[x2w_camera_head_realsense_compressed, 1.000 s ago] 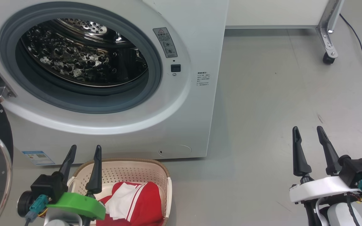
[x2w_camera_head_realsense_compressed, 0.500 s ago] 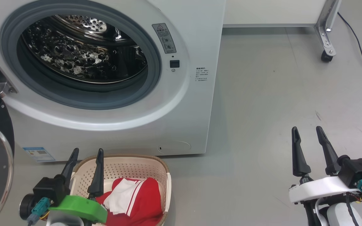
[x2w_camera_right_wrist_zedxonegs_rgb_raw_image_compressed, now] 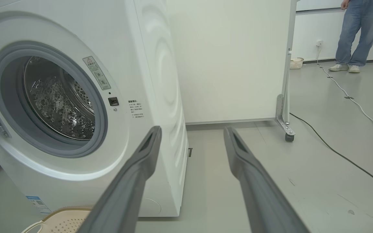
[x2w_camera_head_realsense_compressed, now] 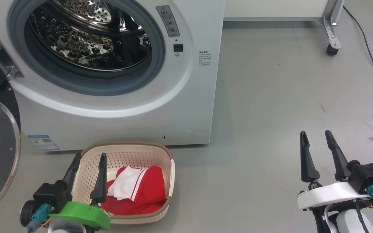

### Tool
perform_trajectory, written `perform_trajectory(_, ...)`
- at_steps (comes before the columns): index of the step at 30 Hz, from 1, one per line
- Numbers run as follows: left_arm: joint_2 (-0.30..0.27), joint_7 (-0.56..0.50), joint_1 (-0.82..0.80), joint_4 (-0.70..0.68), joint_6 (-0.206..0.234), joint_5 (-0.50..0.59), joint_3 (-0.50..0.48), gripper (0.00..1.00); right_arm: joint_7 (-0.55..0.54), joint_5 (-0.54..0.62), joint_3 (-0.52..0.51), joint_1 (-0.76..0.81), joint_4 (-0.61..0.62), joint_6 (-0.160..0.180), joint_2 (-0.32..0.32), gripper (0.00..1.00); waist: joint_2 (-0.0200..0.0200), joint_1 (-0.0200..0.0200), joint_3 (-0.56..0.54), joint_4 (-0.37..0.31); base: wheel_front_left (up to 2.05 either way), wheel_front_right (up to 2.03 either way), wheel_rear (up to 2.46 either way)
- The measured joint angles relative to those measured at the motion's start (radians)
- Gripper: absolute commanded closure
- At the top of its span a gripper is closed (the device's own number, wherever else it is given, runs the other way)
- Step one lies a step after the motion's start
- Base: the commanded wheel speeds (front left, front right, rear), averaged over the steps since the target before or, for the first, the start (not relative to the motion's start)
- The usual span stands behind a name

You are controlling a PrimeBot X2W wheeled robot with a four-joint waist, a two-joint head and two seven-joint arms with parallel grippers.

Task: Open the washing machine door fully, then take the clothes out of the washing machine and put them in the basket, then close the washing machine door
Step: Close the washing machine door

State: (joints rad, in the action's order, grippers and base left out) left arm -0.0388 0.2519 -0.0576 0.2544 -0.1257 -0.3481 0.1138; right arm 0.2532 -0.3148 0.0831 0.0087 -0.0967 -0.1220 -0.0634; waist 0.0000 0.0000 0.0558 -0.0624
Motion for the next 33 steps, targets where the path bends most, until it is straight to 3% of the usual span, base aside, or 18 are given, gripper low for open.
perform_trajectory(17, 0.0, 0.0, 0.002, -0.009, 0.007, 0.007, -0.002, 0.0, 0.0, 0.0, 0.014, 0.0, -0.008, 0.0, 0.0, 0.0, 0.0, 0.0, -0.003, 0.0, -1.24, 1.24, 0.0)
perform_trajectory(33, 0.0, 0.0, 0.007, -0.013, 0.011, 0.007, 0.0, 0.0, 0.0, 0.0, 0.016, 0.0, -0.007, 0.0, -0.001, 0.0, 0.0, 0.0, 0.007, 0.001, -0.57, 0.57, 0.0)
